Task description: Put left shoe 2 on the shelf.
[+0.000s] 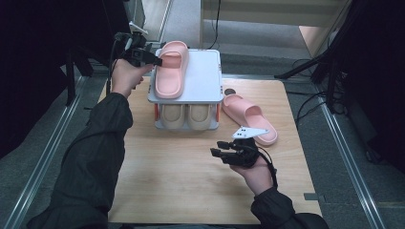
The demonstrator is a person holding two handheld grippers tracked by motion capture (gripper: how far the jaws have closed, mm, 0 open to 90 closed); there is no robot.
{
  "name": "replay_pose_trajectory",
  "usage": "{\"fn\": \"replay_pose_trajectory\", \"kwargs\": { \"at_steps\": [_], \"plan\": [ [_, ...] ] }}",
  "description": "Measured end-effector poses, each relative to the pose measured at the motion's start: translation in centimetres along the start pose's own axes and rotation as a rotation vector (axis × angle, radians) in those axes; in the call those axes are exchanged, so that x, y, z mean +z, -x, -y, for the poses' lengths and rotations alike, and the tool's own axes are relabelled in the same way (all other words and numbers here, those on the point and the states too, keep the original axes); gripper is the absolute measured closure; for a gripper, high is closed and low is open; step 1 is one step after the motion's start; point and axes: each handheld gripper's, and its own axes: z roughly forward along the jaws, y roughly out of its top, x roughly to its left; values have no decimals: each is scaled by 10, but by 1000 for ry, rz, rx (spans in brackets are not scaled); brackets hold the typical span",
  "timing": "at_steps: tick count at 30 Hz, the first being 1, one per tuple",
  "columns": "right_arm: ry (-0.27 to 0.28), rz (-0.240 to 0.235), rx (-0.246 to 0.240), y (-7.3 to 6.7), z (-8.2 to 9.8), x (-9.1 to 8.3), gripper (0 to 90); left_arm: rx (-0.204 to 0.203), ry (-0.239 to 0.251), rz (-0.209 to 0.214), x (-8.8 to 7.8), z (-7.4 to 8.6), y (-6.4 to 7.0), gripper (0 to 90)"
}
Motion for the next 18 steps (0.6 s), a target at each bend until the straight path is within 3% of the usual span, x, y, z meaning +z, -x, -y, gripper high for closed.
{"fn": "replay_pose_trajectory", "kwargs": {
  "at_steps": [5, 10, 18],
  "plan": [
    [5, 10, 3, 3, -1, -3, 575, 18, 9, 0, -15, 3, -4, 629],
    [18, 20, 10, 7, -2, -7, 575, 19, 23, 28, -29, 12, -9, 615],
    [27, 40, 18, 16, -3, -12, 577, 9, 22, 57, -32, 34, -18, 598]
  ]
}}
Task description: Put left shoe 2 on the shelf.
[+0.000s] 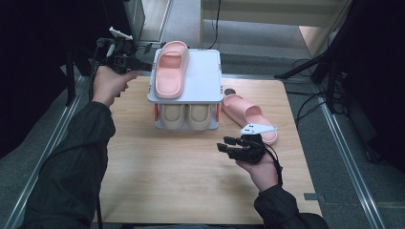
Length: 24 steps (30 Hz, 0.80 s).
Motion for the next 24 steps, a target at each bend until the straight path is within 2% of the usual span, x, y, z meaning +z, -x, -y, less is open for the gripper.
{"fn": "replay_pose_trajectory", "kwargs": {
  "at_steps": [5, 8, 14, 18, 22, 24],
  "plan": [
    [18, -4, 10, 6, -1, -2, 580, -3, -20, 11, 1, 13, -4, 588],
    [12, 7, -1, 10, -2, -2, 581, 10, -26, 9, 3, 23, -3, 581],
    [8, 30, 14, 23, -4, -1, 589, 6, -35, 20, 6, 42, -6, 572],
    [1, 46, 19, 33, -4, -2, 608, 3, -33, 28, 6, 54, -8, 562],
    [7, 49, 28, 41, -5, -4, 631, -21, -1, 56, 1, 66, -11, 544],
    [4, 53, 32, 46, -5, -4, 641, -14, -10, 47, 0, 71, -12, 551]
  ]
}}
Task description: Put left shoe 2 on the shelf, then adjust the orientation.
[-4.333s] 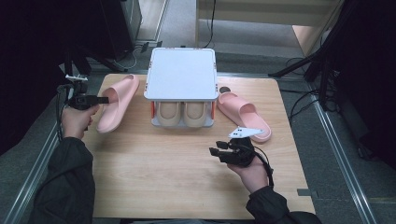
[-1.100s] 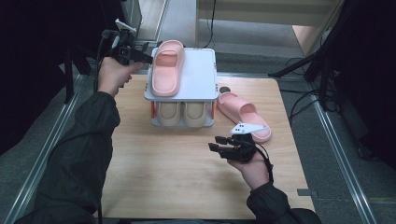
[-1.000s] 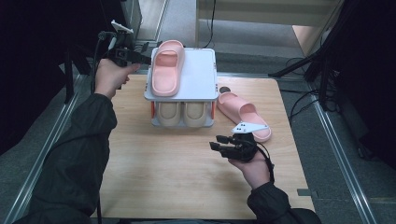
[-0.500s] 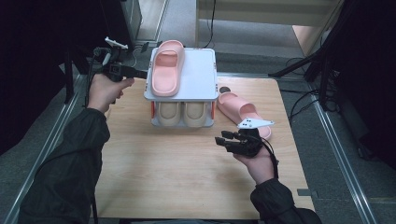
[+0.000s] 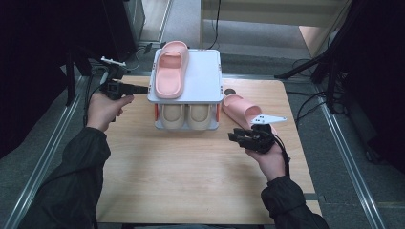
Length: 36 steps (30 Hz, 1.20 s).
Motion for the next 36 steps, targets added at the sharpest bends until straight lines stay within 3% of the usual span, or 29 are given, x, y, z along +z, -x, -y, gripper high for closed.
{"fn": "replay_pose_trajectory", "kwargs": {
  "at_steps": [4, 12, 18, 25, 32, 36],
  "plan": [
    [-10, 12, 10, 9, 0, 0, 664, 10, -20, -4, 0, 10, 0, 549],
    [-7, 47, 43, 30, 0, -3, 749, 14, -13, 10, -1, 35, 2, 537],
    [2, 80, 71, 47, 1, -5, 900, 16, -9, 20, 0, 57, 4, 519],
    [-5, 117, 84, 69, 1, 3, 900, 46, -9, 16, 5, 82, 5, 481],
    [-10, 162, 154, 96, 7, 3, 900, 66, 16, 31, 4, 102, 8, 455],
    [-23, 173, 161, 105, 8, 6, 900, 96, 22, 18, 5, 112, 11, 452]
  ]
}}
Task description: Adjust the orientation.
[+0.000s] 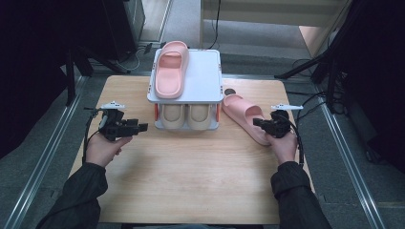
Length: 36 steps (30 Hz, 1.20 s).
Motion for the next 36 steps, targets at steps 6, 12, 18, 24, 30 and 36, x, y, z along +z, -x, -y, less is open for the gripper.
{"fn": "replay_pose_trajectory", "kwargs": {
  "at_steps": [6, 12, 18, 24, 30, 36],
  "plan": [
    [-30, 13, -6, 4, -2, 13, 883, -13, -4, 15, -1, 9, 2, 445],
    [-67, 26, -26, 2, -6, 25, 883, -10, -13, 13, -5, 18, 1, 440],
    [-81, 23, -33, -6, -12, 35, 883, -17, 2, -1, -13, 25, -3, 435],
    [-101, 16, -49, -17, -18, 46, 879, -44, 9, -17, -21, 32, -8, 432],
    [-100, 17, -64, -27, -21, 54, 874, -80, 7, -5, -24, 37, -16, 423],
    [-96, 20, -53, -26, -22, 50, 840, -86, -6, -4, -21, 37, -18, 416]
  ]
}}
